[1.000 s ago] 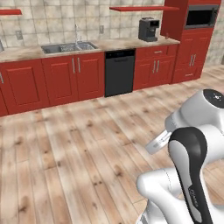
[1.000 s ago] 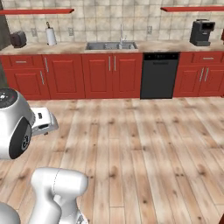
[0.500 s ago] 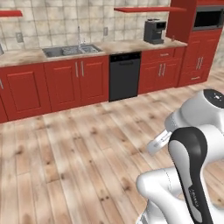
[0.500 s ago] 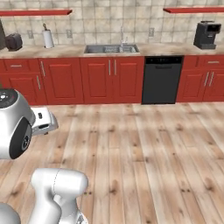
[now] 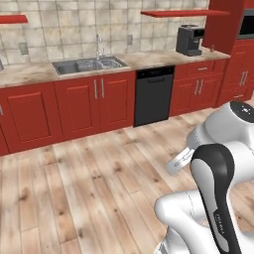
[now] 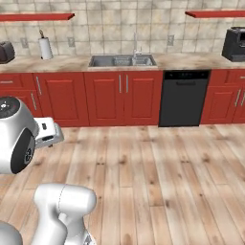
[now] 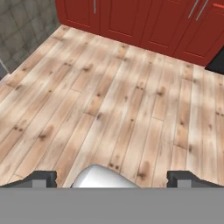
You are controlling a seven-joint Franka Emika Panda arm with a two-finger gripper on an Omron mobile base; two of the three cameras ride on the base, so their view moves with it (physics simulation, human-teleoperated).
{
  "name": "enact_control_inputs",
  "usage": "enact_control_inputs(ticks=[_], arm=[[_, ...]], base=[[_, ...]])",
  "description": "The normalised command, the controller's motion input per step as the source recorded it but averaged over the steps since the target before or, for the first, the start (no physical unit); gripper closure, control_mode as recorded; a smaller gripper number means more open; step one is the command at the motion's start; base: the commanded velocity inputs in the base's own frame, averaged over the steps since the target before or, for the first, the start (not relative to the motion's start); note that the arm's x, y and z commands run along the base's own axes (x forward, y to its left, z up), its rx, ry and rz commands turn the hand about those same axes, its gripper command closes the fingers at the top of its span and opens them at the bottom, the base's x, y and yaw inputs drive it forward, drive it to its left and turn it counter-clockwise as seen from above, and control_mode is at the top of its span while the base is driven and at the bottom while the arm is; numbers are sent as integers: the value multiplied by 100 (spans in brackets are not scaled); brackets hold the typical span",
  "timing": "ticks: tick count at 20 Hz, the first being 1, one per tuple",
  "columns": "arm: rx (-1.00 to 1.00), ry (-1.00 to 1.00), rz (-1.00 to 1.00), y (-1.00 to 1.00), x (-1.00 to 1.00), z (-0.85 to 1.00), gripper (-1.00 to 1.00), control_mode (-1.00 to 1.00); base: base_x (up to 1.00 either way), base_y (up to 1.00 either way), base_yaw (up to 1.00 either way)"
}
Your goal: Four empty soda cans are scattered around the kitchen. Gather all the cans and cluster them next to the stove for recycling.
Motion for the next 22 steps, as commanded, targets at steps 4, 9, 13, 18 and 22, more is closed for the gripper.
enact_control_inputs(ticks=[4,9,13,18,22], arm=[[0,0,0,0,0,0,-100,100],[0,0,0,0,0,0,-100,100],[0,0,0,0,0,0,-100,100],[0,0,0,0,0,0,-100,100],[0,0,0,0,0,0,-100,100]], base=[[100,24,0],[100,14,-1],[99,-20,-7],[93,-43,-10],[93,-64,-9]])
